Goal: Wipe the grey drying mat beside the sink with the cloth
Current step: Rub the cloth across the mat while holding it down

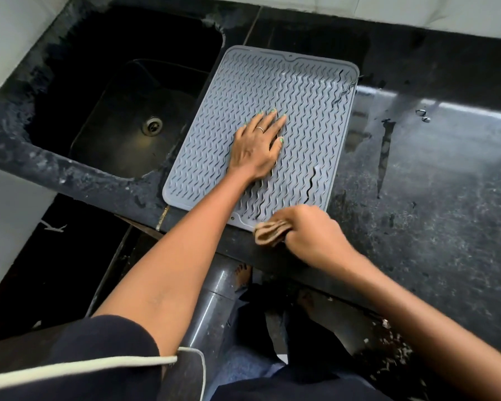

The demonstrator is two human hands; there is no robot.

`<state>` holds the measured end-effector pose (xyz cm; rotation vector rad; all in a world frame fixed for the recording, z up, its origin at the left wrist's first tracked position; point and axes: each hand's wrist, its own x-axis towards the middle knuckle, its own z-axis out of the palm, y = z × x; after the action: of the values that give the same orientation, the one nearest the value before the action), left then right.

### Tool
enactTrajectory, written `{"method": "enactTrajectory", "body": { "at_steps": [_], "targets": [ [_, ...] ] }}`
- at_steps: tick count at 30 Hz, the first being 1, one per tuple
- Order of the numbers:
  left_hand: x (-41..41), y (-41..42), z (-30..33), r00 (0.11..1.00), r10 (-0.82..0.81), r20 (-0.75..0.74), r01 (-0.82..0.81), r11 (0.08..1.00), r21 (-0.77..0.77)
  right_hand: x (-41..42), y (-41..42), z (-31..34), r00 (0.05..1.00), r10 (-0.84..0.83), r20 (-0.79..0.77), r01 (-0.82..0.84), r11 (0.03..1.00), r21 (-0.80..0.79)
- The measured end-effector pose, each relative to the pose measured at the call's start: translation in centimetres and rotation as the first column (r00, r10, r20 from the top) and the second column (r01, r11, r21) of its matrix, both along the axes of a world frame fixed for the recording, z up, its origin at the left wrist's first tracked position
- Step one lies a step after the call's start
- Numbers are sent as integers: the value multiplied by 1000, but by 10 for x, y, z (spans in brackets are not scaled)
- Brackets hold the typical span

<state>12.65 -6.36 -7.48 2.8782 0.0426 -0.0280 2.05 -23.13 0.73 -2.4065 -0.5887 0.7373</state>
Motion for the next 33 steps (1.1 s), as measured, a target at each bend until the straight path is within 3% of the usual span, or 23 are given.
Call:
{"method": "enactTrajectory", "body": {
  "at_steps": [2, 4, 8, 11, 13, 16, 18, 21, 26, 33],
  "targets": [
    [9, 1, 5, 995, 46, 93, -39, 996, -75, 30, -4, 7, 948, -176, -265, 236, 948, 214],
    [22, 3, 9, 988, 66, 138, -52, 993, -103, 59, -4, 12, 893, -298, -338, 403, 864, 303],
    [74, 9, 14, 998, 27, 49, -21, 993, -118, 125, 8, 18, 807, -520, -280, 590, 696, 410],
    [119, 18, 14, 1000, 19, -22, -21, 994, -104, 183, 28, 15, 766, -631, -123, 599, 631, 493],
    [139, 24, 10, 997, -16, -70, 15, 1000, -14, 222, 43, 5, 778, -621, 90, 535, 731, 423],
    [145, 28, 3, 999, -12, -34, 12, 1000, 0, 258, 64, -25, 864, -372, 339, 396, 918, 0],
    [145, 29, 2, 1000, 2, -1, -2, 999, -50, 262, 77, -46, 883, -209, 421, 307, 935, -179],
    [145, 30, 0, 1000, 7, 29, -5, 998, -56, 264, 82, -62, 783, -182, 595, 337, 928, -160],
    [148, 33, -5, 999, -40, -6, 40, 999, 31, 220, 68, -68, 693, -167, 701, 273, 961, -41],
    [145, 32, -5, 1000, -8, 17, 9, 1000, -29, 104, 51, -50, 822, -40, 568, 56, 998, -10]
  ]
}}
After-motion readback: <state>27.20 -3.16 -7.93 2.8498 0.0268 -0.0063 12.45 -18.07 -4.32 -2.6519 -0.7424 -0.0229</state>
